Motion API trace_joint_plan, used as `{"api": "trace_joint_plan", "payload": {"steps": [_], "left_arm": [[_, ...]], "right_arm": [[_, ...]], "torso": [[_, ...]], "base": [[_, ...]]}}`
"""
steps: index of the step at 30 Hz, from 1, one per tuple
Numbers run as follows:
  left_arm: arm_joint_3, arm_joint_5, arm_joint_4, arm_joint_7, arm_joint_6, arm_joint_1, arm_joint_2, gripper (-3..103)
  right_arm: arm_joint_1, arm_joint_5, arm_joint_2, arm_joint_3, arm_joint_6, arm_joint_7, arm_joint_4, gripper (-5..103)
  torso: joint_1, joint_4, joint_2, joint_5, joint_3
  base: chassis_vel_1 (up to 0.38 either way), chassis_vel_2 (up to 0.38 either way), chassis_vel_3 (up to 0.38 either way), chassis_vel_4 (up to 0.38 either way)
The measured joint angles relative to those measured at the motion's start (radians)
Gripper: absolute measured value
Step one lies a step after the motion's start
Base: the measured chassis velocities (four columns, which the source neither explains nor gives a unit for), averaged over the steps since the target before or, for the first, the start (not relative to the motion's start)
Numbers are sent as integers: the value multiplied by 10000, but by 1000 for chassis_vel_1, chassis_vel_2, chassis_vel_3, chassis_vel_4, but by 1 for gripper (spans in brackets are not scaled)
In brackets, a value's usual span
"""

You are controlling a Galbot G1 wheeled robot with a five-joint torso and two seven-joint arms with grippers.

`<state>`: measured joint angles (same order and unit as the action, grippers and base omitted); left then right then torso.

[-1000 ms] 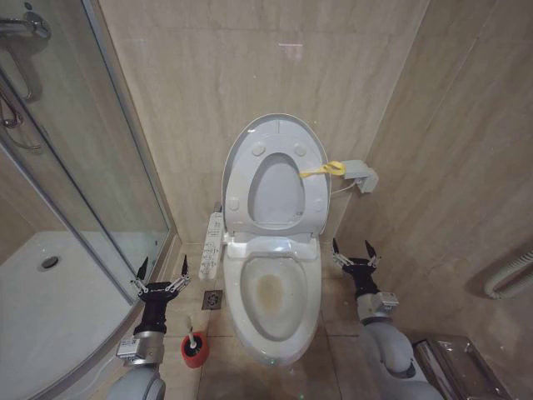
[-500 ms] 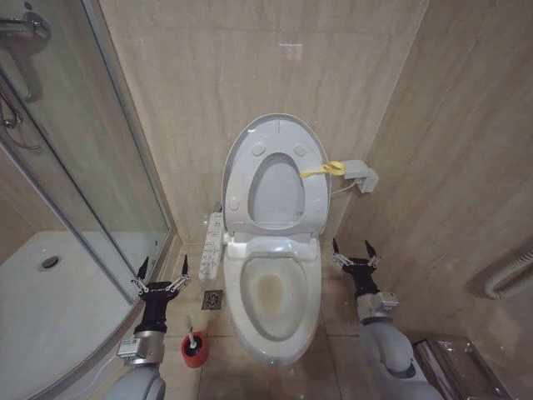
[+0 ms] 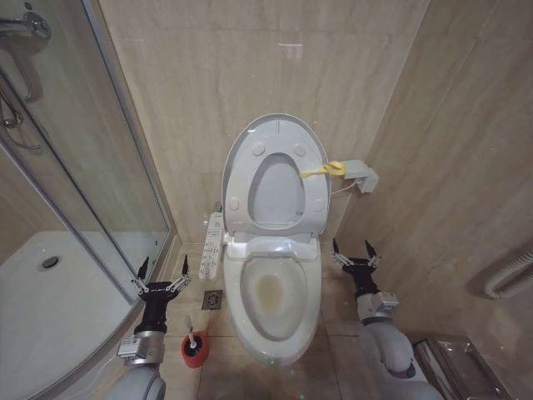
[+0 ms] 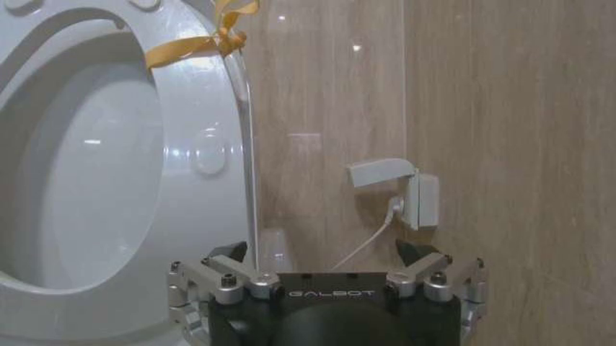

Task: Open the toilet lid, clean the toilet bowl with a toilet brush, close the toilet lid, and flush.

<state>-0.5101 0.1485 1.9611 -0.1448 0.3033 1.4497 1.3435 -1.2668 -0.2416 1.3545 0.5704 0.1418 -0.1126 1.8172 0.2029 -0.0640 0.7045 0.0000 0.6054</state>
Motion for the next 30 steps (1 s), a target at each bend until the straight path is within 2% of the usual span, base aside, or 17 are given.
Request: {"api": "trace_joint_plan", "payload": {"steps": [27,29,30], "left_arm": [[1,4,6,-1,-6,0,0,100],[2,4,5,-1,-6,0,0,100],[1,4,6,-2,-6,0,0,100]], "right_arm": [[-26,3,9,9,1,1,9,100],[-429,153,202,218,62,29,250,100],[-792,299,366,400,123,60,454,100]], "torso": [[0,2,0,0,0],[1,8,0,1,0],[1,0,0,0,0]], "base": [[0,0,0,0],[0,0,0,0],[0,0,0,0]]}}
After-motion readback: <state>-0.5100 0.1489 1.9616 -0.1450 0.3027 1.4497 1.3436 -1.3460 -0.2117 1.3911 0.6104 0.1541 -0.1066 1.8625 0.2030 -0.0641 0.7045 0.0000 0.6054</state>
